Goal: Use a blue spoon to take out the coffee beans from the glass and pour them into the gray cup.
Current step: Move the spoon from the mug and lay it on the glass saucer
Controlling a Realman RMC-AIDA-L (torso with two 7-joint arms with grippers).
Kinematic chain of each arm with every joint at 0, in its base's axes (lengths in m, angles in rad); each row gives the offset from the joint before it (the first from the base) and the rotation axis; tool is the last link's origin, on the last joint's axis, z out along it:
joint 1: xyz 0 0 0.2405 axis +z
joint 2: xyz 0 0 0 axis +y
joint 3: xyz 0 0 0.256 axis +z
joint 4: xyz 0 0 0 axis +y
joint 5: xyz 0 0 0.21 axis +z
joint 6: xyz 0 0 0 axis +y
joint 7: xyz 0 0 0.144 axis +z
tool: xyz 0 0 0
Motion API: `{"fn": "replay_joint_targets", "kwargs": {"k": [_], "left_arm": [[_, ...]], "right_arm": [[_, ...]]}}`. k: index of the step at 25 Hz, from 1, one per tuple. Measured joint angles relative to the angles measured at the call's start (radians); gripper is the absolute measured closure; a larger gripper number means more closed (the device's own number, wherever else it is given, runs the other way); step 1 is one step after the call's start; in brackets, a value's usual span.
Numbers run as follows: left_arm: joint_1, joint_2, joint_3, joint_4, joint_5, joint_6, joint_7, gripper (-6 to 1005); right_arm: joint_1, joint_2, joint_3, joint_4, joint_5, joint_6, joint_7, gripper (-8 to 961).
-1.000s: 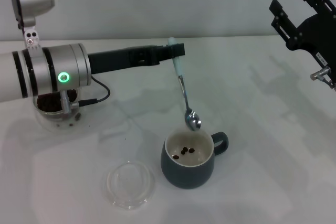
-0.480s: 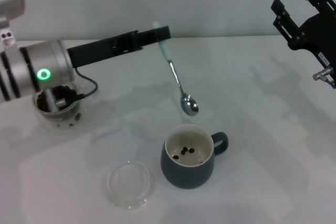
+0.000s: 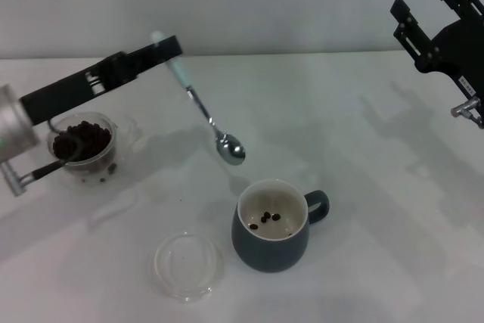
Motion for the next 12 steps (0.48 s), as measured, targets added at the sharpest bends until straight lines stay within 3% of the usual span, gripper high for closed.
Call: {"fn": "replay_joint_targets", "kwargs": {"k": [6, 12], "left_arm": [[0.069, 0.005, -0.001, 0.002, -0.073, 0.061, 0.029, 863], [0.098, 0.014, -0.001, -0.003, -0.078, 0.115, 0.034, 862]], "right_arm": [[0.002, 0.001, -0.005, 0.000, -0.001, -0.001, 0.001, 272], [0.002, 0.003, -0.015, 0.002, -0.001, -0.002, 0.009, 272]]}}
